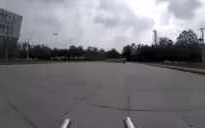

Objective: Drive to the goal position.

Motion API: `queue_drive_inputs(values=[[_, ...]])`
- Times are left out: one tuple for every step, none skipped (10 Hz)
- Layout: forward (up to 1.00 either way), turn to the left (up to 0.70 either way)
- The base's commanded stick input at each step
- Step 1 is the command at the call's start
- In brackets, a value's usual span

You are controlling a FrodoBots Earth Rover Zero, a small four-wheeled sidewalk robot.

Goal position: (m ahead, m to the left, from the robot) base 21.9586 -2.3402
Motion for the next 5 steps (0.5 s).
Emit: queue_drive_inputs(values=[[1.0,0.0],[1.0,0.0],[1.0,0.0],[1.0,0.0],[0.36,0.0]])
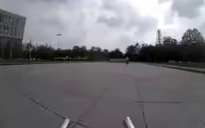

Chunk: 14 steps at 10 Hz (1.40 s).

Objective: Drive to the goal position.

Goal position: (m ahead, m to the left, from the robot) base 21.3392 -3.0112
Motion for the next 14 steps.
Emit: queue_drive_inputs(values=[[0.0,0.0],[0.0,0.0],[0.0,0.0],[0.0,0.0],[0.0,0.0],[0.0,0.0],[0.0,0.0],[0.0,0.0],[0.0,0.0],[1.0,0.0],[1.0,0.0],[1.0,0.0],[1.0,-0.03],[1.0,-0.22]])
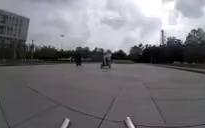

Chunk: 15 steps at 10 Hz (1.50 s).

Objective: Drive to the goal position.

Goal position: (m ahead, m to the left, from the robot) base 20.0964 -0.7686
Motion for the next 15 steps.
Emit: queue_drive_inputs(values=[[1.0,-0.4],[1.0,-0.4],[1.0,-0.4],[1.0,-0.4],[1.0,-0.4],[1.0,-0.4],[1.0,-0.4],[1.0,-0.4],[1.0,-0.28],[1.0,-0.04],[1.0,0.0],[1.0,0.0],[1.0,0.0],[1.0,0.0],[1.0,0.0]])
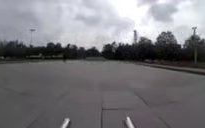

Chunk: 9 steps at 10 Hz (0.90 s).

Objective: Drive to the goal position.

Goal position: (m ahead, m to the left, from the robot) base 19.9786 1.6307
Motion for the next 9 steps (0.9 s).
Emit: queue_drive_inputs(values=[[1.0,0.0],[1.0,0.0],[1.0,0.0],[1.0,0.0],[1.0,0.0],[1.0,0.0],[1.0,0.0],[1.0,0.0],[1.0,0.0]])
